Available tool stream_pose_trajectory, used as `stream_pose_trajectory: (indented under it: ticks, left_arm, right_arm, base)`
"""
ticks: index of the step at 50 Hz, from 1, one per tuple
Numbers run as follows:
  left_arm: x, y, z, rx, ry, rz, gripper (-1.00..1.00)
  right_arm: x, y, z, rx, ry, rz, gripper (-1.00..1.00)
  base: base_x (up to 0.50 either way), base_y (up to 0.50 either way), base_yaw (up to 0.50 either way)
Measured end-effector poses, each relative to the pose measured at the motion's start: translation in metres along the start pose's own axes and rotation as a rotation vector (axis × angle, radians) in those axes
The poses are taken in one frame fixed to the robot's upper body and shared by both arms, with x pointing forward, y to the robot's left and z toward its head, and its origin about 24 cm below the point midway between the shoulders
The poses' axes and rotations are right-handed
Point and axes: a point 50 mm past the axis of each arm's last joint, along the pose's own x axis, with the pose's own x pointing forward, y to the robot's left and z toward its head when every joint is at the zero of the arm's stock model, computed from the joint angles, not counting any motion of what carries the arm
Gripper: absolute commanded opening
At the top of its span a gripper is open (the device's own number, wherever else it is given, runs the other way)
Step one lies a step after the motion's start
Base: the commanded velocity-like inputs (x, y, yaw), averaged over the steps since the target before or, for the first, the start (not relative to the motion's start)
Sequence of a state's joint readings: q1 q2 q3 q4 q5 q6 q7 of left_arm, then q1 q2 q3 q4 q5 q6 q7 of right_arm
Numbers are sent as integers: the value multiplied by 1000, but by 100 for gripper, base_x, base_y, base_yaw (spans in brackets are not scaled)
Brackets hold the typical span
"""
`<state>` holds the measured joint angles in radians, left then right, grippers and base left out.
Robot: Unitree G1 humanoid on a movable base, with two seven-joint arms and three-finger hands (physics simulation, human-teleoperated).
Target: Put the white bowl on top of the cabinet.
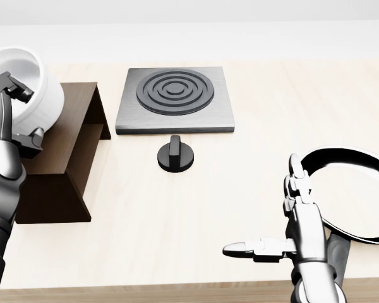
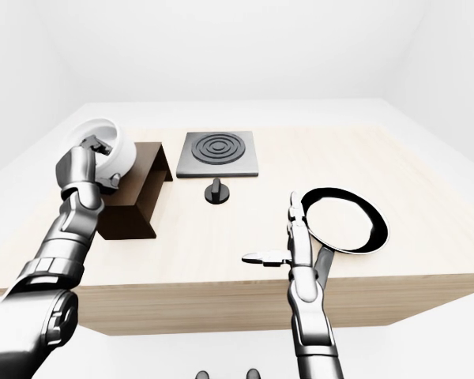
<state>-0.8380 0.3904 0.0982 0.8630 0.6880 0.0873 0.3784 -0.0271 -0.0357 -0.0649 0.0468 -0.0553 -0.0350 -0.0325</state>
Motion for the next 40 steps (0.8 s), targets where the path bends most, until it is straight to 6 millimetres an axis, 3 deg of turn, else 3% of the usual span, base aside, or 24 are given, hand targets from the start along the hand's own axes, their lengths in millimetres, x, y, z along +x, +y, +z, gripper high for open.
stream_pose_trajectory:
  ticks: [40]
  left_arm:
    - [-1, 4, 0, -28, 3, 45, 100]
  right_arm:
    - [0, 1, -1, -4, 0, 1, 100]
  base:
    - [0, 0, 0]
